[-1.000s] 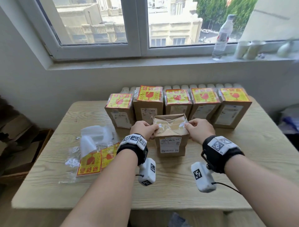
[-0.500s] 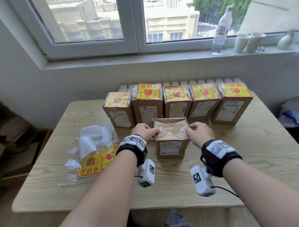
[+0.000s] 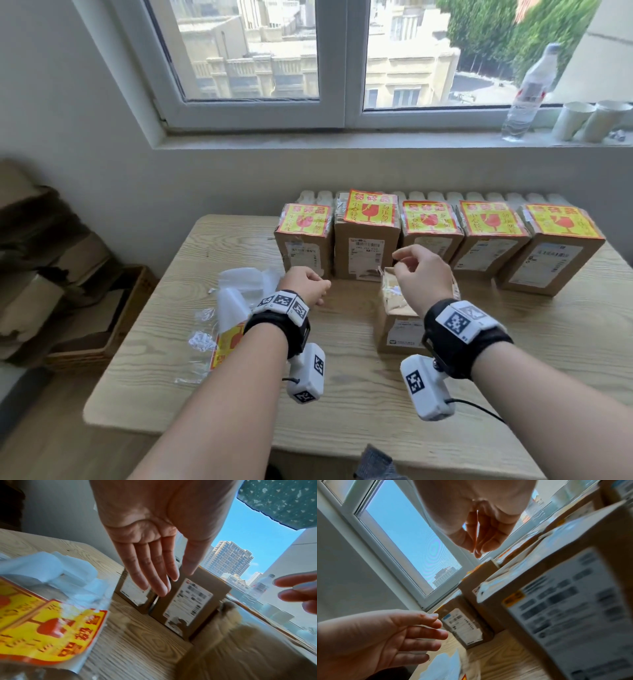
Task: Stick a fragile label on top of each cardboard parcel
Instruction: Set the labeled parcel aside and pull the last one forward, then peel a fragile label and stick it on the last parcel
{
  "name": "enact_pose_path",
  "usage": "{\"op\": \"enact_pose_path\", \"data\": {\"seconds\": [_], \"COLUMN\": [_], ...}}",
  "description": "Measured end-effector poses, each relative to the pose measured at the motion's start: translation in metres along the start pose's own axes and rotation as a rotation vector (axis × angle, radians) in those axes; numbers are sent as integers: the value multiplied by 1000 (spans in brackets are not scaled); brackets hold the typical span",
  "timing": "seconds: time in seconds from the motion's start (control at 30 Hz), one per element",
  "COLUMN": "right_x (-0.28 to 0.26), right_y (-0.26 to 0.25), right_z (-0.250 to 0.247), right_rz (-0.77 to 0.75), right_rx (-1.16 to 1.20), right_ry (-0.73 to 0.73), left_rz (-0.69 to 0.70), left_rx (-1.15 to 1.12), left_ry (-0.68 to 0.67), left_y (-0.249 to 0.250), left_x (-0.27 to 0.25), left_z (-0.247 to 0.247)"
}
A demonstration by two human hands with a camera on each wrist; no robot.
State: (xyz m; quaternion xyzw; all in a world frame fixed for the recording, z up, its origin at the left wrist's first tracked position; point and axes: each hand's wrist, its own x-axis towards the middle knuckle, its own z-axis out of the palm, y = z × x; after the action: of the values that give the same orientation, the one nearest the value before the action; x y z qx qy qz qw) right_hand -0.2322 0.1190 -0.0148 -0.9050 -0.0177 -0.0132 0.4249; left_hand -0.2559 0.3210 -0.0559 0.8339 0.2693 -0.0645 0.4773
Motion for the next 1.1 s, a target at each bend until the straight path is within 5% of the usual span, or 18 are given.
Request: {"op": "enact_pose_path", "data": {"seconds": [0.27, 0.47, 0.63, 0.77, 1.1], "right_x": [3, 5, 13, 8, 3], "right_y": [-43, -31, -6, 1, 1], "right_z": [88, 155, 199, 216, 242], "right_rz": [31, 250, 504, 491, 630], "right_rx": [39, -20, -32, -243, -107], "right_ry": [-270, -387, -453, -558, -570], "left_rz": [-143, -254, -350, -343, -271], "left_rx": [-25, 12, 88, 50, -32], "left_ry": [143, 153, -2, -198, -235], "left_y": [-70, -127, -165, -177, -179], "left_x": [16, 32, 46, 58, 87], "left_z": [-90, -125, -128, -124, -108]}}
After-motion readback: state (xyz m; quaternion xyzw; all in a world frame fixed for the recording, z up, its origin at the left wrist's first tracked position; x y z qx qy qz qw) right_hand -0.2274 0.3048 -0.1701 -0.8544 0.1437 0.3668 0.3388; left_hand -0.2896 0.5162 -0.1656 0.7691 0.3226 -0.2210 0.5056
